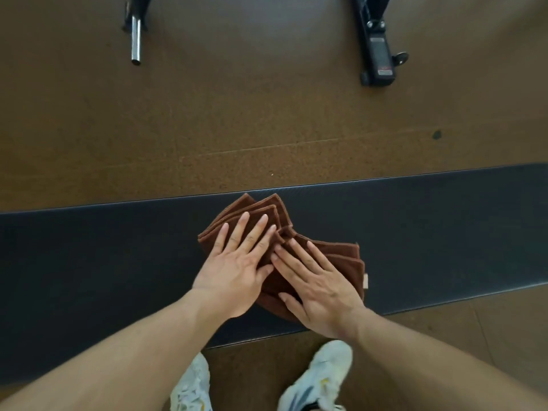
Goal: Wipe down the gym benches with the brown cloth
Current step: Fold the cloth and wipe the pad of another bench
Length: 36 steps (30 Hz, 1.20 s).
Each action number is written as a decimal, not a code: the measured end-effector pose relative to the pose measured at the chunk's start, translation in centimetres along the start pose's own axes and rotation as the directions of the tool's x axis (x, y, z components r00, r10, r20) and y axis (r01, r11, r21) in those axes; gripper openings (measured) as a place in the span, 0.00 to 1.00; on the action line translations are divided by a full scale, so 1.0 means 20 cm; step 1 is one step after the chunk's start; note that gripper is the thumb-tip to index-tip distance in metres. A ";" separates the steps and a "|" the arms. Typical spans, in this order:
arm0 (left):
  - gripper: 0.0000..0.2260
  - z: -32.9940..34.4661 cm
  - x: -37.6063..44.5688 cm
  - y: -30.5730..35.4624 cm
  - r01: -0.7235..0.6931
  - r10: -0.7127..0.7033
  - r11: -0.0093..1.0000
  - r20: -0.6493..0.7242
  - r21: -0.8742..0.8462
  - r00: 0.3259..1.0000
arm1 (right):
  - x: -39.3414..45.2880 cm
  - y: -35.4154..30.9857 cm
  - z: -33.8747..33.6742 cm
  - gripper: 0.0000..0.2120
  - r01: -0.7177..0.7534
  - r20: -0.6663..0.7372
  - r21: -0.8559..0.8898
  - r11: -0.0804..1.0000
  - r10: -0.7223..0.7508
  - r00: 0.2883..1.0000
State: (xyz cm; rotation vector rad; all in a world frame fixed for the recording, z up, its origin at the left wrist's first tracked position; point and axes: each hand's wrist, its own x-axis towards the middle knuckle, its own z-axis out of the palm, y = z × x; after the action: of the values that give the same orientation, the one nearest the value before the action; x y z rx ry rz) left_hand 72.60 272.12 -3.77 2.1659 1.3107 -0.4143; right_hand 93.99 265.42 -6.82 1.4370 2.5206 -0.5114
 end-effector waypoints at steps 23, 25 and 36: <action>0.31 -0.14 1.17 1.45 -0.159 0.153 0.981 0.058 0.114 0.986 | -0.64 1.16 0.01 0.29 -0.717 -0.136 0.332 0.614 0.783 0.607; 0.31 -0.06 1.10 1.44 -0.238 0.235 0.961 0.035 0.145 0.971 | -0.68 1.04 0.06 0.29 -0.744 -0.122 0.366 0.559 0.821 0.557; 0.32 0.17 0.30 0.68 -0.238 0.240 0.970 -0.026 0.048 0.970 | -0.58 0.32 0.20 0.28 -0.551 -0.159 0.131 0.824 0.566 0.809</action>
State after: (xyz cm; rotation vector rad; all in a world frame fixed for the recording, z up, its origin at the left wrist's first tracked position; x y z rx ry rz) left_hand 87.55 269.34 -5.45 2.3413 1.0474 -0.3158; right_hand 105.34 257.67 -7.88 2.2383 2.0466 -0.3756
